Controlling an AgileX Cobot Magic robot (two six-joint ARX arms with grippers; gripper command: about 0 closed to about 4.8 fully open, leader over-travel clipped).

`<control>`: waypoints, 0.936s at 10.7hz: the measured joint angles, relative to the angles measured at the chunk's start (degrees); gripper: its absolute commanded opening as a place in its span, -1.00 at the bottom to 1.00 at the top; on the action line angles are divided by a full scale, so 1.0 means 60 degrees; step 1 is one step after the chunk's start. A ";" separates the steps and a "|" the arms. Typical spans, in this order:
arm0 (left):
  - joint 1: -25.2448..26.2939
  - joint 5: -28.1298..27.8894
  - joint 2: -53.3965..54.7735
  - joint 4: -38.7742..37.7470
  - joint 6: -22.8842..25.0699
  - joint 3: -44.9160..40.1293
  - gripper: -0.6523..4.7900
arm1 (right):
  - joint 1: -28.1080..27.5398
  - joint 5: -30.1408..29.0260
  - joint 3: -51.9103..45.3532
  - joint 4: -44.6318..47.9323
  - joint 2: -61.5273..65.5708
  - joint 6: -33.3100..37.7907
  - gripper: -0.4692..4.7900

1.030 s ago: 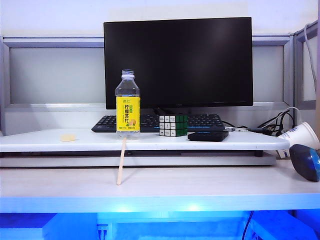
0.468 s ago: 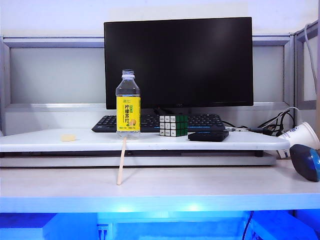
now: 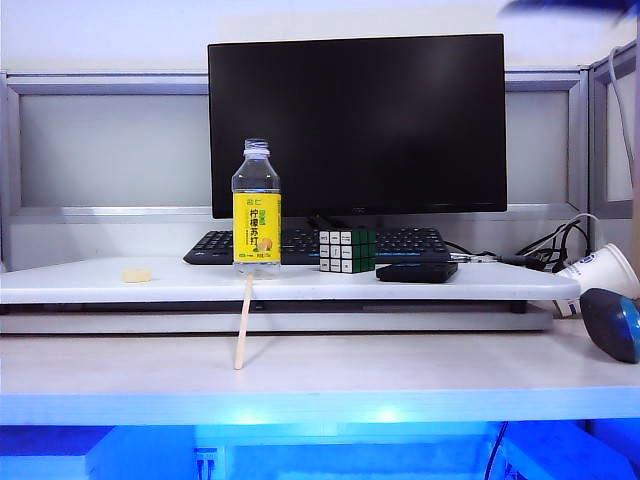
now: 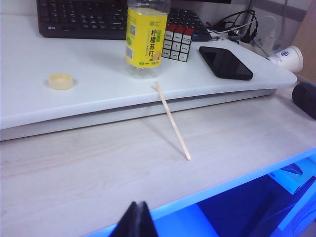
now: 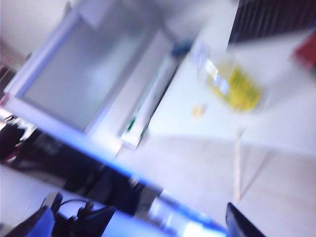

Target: Grab a stick from the table and stick it in a plastic bottle.

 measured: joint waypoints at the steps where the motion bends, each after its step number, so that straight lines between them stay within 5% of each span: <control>1: 0.0000 0.0011 0.0000 0.0004 0.0000 0.0000 -0.78 | 0.1785 -0.0091 0.0335 0.0903 0.3100 0.0415 0.87; 6: 0.0000 0.0015 0.0000 0.0004 0.0000 0.0000 -0.78 | 0.2444 0.0193 0.0335 0.4313 0.7096 0.1916 0.87; 10: 0.0000 0.0018 0.0000 0.0004 0.0000 0.0000 -0.78 | 0.3366 0.1107 0.1916 0.4401 0.8695 0.1942 0.86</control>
